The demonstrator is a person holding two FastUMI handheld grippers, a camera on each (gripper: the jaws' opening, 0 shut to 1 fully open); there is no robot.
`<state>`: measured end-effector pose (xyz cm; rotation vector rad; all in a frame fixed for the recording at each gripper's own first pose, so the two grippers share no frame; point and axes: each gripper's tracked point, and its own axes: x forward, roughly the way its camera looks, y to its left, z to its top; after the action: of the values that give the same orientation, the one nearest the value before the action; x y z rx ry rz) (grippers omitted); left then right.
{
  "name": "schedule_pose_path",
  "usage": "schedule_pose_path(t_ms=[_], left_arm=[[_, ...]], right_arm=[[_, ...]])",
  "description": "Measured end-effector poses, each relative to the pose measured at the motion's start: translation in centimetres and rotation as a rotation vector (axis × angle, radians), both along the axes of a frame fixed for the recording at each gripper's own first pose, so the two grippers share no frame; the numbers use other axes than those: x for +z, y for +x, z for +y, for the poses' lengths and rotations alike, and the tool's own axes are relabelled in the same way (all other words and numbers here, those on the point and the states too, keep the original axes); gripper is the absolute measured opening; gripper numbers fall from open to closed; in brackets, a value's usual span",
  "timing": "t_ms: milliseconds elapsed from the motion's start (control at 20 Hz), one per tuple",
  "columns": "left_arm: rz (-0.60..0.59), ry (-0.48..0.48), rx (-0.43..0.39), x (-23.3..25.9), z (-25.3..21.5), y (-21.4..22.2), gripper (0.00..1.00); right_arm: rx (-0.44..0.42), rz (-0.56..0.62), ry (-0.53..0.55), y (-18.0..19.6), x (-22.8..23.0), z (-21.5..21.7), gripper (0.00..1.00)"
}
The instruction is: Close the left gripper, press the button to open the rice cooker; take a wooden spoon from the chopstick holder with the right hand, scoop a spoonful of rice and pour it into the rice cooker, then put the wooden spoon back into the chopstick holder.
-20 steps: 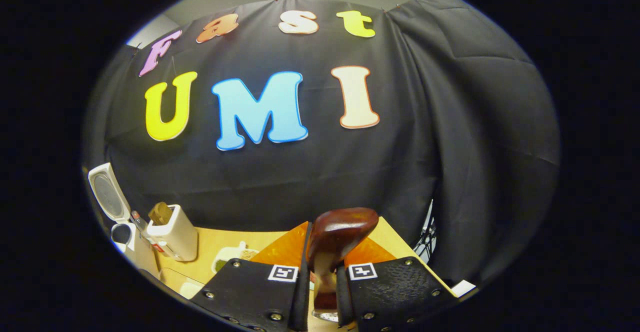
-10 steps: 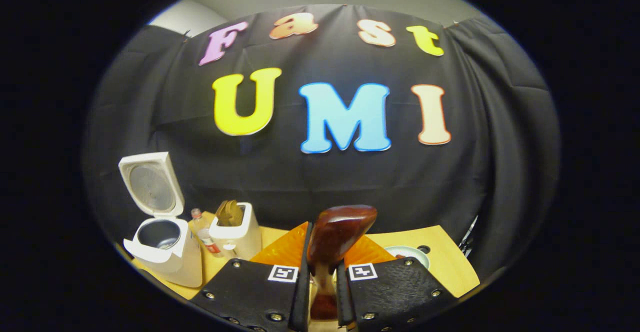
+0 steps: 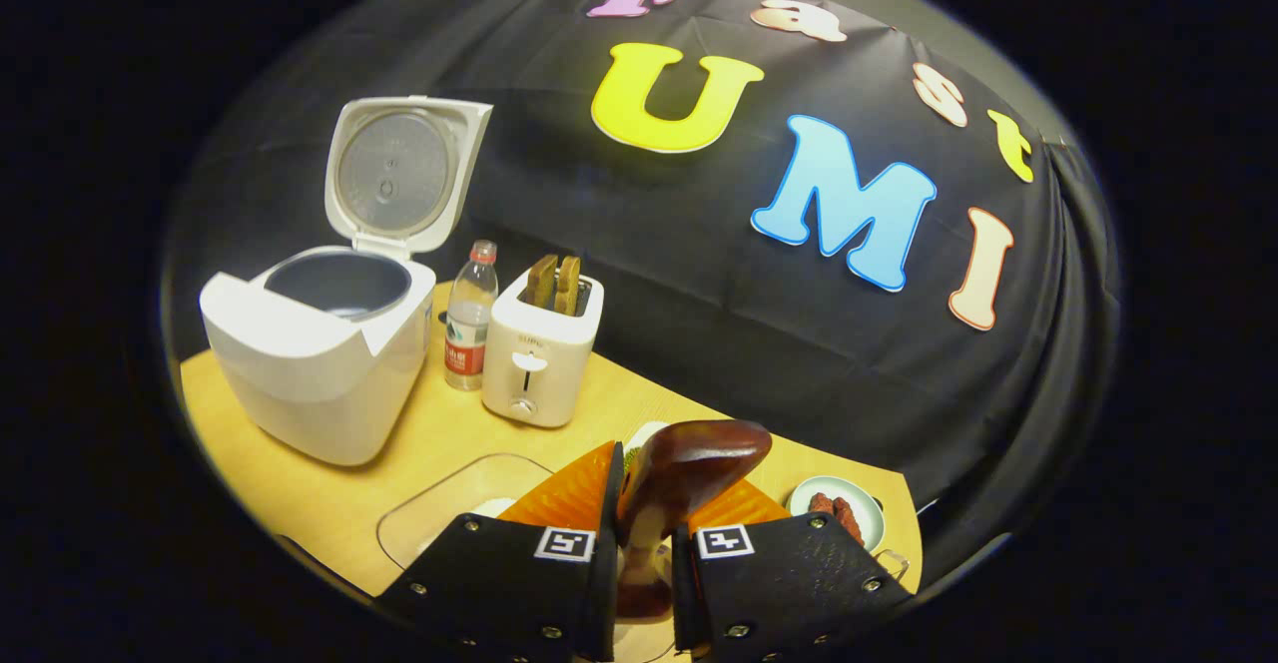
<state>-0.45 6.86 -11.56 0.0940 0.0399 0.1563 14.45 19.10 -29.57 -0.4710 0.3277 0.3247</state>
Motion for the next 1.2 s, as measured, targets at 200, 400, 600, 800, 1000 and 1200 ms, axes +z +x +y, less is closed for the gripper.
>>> schedule_pose_path(t_ms=[200,400,600,800,1000,1200], left_arm=[[0.009,-0.009,0.006,-0.4,1.3,0.0,0.99],[0.014,0.004,0.006,-0.5,2.1,0.0,0.98],[0.019,0.007,-0.003,-0.6,2.5,0.1,0.96],[0.024,0.004,-0.005,-0.8,3.2,0.0,0.96],[0.037,0.006,0.003,-1.2,4.2,-0.3,0.97],[0.045,0.003,0.008,-1.4,4.7,-0.4,0.97]], right_arm=[[-0.046,0.079,0.017,0.2,-3.1,-0.9,0.23],[-0.075,0.084,0.034,0.2,-4.5,-0.8,0.23],[-0.086,0.163,0.143,-0.8,-5.8,1.1,0.23],[-0.106,0.243,0.279,-1.4,-6.5,2.9,0.23],[-0.149,0.342,0.484,-1.6,-6.7,3.9,0.23],[-0.209,0.459,0.75,-1.3,-6.5,4.3,0.23]])
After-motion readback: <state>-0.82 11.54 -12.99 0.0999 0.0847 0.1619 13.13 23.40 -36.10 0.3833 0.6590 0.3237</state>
